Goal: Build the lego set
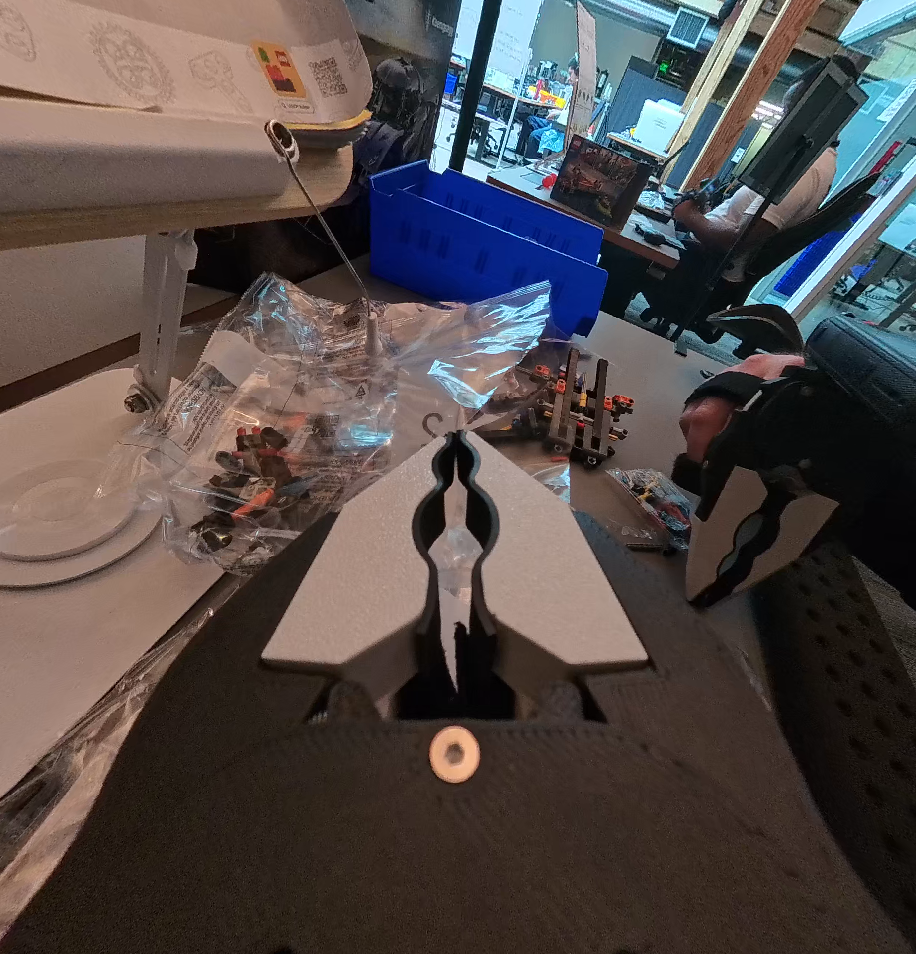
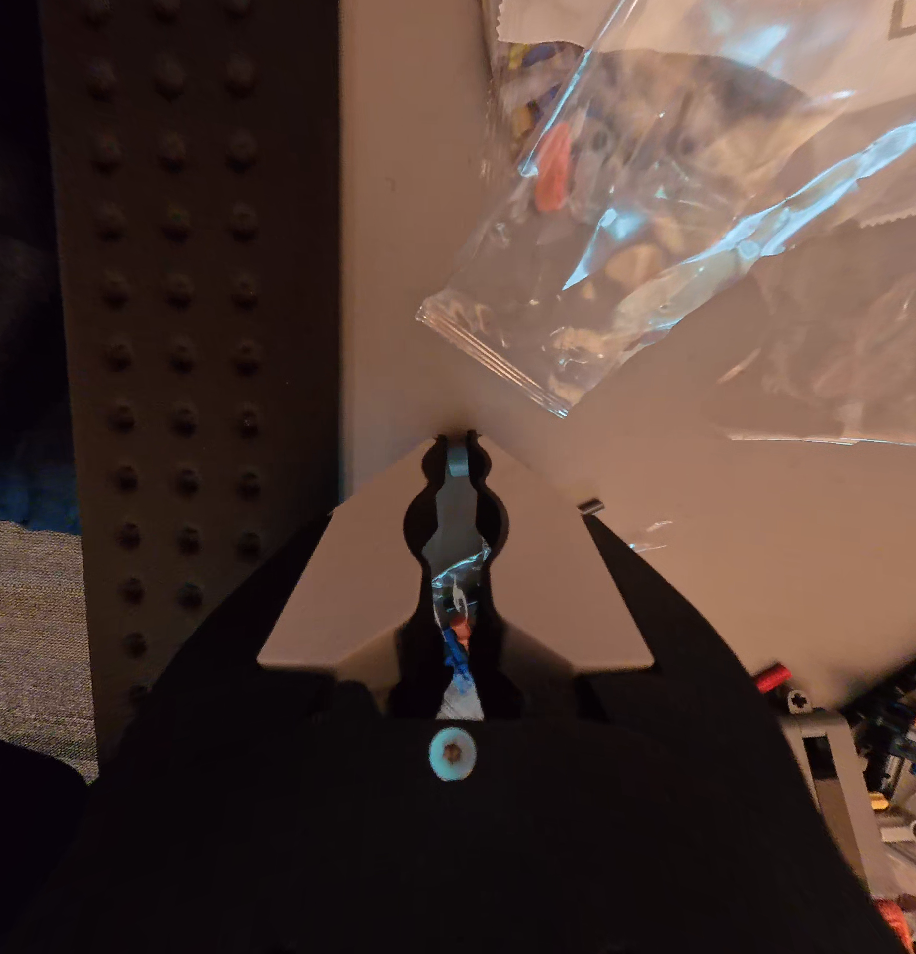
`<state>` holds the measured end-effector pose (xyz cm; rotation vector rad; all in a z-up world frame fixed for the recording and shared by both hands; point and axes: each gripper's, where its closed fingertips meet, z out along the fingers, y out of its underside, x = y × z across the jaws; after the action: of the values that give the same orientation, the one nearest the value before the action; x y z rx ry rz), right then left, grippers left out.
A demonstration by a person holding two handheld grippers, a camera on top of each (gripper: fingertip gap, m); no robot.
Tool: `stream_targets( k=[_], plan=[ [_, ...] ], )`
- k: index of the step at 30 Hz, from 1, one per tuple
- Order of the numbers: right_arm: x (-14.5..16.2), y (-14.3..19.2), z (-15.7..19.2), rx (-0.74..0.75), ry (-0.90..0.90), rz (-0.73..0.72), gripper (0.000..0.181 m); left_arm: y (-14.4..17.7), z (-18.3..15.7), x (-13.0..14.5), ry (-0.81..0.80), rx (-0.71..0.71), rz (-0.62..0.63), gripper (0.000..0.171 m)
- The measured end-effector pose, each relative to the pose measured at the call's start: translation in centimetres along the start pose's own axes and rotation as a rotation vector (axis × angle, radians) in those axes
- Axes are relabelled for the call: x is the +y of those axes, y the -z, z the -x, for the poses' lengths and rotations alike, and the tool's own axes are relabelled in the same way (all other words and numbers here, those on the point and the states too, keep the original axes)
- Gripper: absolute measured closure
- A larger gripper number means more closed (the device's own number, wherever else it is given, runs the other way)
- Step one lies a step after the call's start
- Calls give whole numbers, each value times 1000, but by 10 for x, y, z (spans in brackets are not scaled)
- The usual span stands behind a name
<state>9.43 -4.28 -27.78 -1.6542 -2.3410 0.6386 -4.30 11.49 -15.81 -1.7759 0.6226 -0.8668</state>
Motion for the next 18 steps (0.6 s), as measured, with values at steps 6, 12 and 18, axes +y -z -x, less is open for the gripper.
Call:
stream_targets(
  k=[6, 12, 18],
  plan=[
    [-3, 5, -7, 34, -2, -15, 176, 0, 0, 0, -2, -1, 1, 171],
    [-20, 26, -35, 150, 1, -59, 176, -2, -1, 1, -4, 2, 6, 171],
    [-48, 48, -77, 289, 14, -85, 176, -2, -1, 2, -4, 4, 8, 171]
  ],
)
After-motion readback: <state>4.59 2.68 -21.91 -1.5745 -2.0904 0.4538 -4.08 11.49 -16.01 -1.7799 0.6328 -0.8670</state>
